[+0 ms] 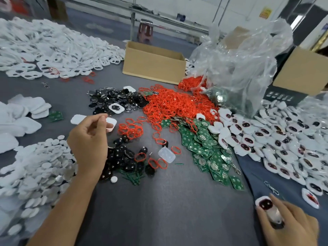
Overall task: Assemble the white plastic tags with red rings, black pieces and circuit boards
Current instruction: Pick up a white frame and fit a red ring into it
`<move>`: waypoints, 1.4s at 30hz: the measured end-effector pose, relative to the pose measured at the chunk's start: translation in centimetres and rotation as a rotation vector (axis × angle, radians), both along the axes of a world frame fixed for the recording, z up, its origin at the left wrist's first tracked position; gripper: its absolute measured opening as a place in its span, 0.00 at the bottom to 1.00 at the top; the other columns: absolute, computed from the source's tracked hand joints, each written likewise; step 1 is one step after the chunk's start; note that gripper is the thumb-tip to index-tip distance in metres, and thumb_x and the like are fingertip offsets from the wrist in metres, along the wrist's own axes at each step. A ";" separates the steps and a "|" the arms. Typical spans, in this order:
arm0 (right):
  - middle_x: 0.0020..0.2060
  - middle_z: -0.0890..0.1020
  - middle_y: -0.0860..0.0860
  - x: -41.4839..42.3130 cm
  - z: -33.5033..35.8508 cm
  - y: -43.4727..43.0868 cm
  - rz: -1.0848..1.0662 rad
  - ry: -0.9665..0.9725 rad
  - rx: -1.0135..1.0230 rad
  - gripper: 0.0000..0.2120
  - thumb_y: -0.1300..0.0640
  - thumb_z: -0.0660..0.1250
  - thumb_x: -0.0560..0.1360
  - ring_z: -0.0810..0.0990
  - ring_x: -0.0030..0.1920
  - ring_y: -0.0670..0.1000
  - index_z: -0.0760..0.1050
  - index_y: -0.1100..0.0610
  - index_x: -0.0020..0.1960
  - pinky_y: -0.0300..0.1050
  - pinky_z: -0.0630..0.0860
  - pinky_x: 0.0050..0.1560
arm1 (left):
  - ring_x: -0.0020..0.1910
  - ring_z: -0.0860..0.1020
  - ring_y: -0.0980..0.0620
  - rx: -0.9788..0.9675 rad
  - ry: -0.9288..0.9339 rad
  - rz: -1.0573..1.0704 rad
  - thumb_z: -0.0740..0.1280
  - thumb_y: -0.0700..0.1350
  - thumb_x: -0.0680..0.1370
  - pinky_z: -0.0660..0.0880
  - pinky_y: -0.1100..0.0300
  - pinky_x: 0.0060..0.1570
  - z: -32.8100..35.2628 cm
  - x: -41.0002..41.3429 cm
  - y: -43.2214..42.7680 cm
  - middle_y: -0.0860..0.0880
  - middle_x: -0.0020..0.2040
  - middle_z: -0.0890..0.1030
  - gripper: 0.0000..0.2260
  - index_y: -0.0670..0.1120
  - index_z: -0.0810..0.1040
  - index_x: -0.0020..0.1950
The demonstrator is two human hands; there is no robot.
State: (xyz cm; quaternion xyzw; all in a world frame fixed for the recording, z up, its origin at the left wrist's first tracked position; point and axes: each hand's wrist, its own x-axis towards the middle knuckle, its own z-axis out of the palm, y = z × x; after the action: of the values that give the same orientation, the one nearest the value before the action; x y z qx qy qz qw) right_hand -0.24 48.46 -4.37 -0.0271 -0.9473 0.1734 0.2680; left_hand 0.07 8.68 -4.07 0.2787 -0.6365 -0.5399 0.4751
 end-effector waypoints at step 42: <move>0.48 0.78 0.41 -6.6 2.8 -36.7 1.177 -0.244 -0.449 0.21 0.56 0.78 0.65 0.75 0.48 0.39 0.74 0.44 0.54 0.25 0.68 0.46 | 0.42 0.84 0.55 0.044 -0.371 -0.115 0.69 0.44 0.78 0.79 0.57 0.52 3.7 4.3 -4.9 0.53 0.42 0.85 0.06 0.47 0.85 0.51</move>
State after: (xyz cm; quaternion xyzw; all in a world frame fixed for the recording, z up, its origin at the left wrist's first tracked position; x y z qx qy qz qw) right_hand -6.83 11.80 -1.61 0.4225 -0.7681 0.4812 0.0060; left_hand 4.38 3.74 -0.41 0.3470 -0.7161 -0.5193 0.3117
